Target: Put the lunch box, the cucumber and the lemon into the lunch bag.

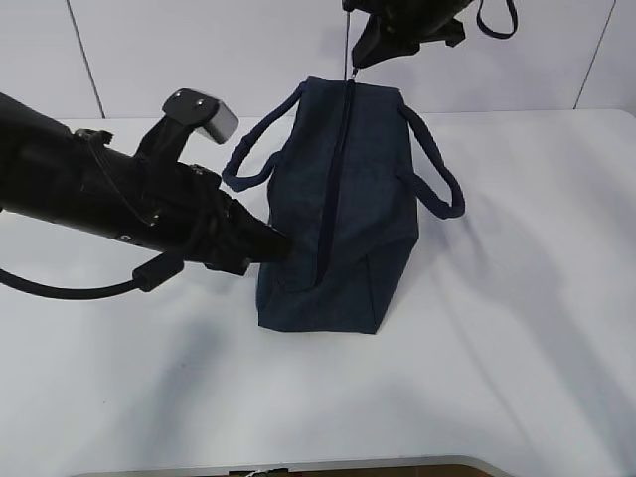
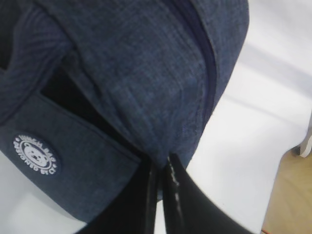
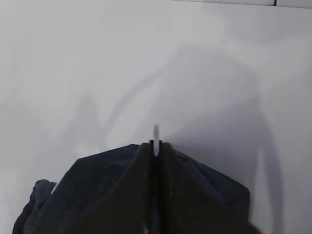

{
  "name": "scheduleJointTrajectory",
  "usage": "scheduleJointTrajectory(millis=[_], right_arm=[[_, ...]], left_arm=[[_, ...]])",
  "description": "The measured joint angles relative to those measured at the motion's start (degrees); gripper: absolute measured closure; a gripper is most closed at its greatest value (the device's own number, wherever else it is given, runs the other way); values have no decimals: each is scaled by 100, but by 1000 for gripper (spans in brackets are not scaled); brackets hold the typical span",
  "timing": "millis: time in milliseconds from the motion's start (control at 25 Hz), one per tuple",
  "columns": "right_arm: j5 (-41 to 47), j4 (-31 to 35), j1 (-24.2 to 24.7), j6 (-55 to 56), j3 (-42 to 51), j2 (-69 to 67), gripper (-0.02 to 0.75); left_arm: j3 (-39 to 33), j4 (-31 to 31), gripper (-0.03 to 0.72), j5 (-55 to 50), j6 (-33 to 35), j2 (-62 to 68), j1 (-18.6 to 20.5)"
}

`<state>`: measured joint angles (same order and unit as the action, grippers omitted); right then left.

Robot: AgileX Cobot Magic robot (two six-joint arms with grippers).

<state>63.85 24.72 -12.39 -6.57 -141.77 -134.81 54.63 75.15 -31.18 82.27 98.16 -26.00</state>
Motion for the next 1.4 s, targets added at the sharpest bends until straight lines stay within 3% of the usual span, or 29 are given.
scheduleJointTrajectory(millis=[760, 1400], right_arm=[[-521, 190, 258, 26, 0, -656, 733], [429, 273, 629, -271, -44, -677, 733]], left_arm=[[-9, 10, 706, 462, 0, 0, 0], [-51, 135, 706, 3038, 0, 0, 0]])
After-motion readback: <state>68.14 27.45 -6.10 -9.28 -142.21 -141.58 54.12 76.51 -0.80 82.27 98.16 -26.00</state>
